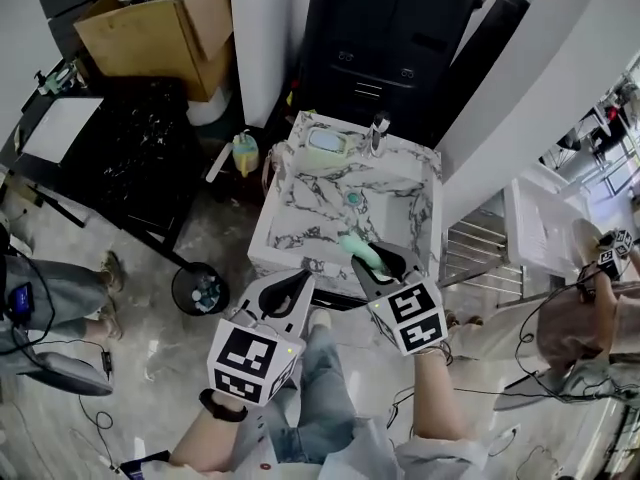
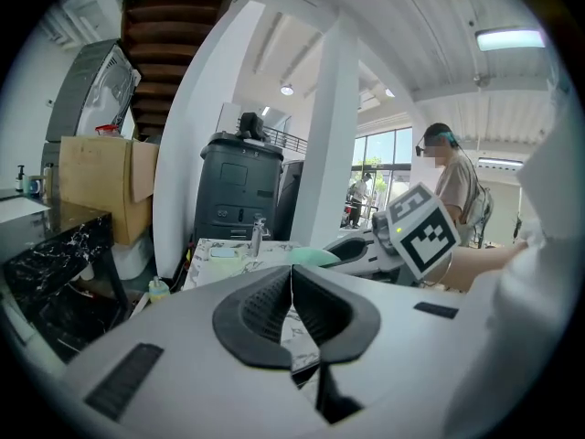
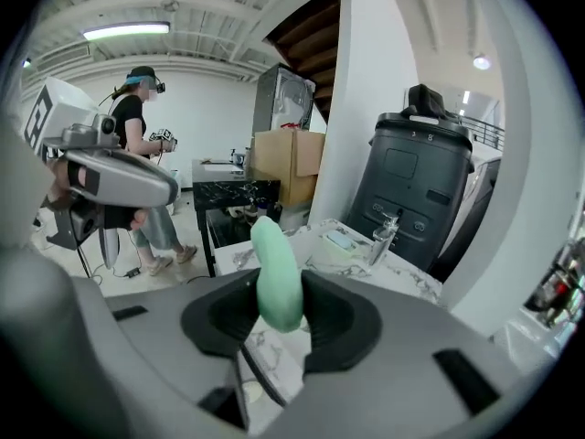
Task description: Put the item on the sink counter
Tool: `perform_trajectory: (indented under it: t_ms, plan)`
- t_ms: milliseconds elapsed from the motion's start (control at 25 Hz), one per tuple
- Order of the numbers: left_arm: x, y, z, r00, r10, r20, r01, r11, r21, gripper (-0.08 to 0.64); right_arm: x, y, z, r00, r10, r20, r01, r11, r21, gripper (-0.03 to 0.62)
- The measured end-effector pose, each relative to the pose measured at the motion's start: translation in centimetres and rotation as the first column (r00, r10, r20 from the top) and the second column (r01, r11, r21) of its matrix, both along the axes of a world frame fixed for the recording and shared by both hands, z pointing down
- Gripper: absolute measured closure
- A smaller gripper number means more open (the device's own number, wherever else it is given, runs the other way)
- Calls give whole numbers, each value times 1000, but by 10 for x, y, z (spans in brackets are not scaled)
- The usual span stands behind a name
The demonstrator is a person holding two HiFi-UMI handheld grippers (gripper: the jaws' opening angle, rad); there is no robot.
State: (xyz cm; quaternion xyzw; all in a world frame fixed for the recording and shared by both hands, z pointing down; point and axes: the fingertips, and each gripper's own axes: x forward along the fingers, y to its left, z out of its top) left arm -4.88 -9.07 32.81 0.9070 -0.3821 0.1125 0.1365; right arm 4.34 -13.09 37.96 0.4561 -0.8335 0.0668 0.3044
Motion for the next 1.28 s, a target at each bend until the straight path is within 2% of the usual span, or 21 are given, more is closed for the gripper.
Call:
perform_trajectory:
  t_ms: [280, 640, 800, 1080, 1280]
  plan:
    - [-8, 47, -2, 1000, 21, 6, -22, 1000, 16, 542, -10, 58, -11, 991, 66, 121, -67, 998, 5, 459]
    - [-17, 82, -1, 1000, 13, -17, -13, 1000, 3, 542, -12, 113, -1, 986, 112, 122, -108, 993, -39, 459]
    - [-15, 84, 1, 1000, -6, -21, 6, 1000, -5, 543, -15, 120, 3, 985, 109, 134, -103, 993, -53, 459]
    - [-6, 77, 9, 998, -57, -22, 57, 998, -40, 543, -19, 114, 15, 991, 51, 125, -39, 995, -91, 459]
    - [0, 74, 22, 997, -80, -4, 80, 995, -56, 543, -18, 107, 23, 987, 44, 157, -25, 993, -117, 459]
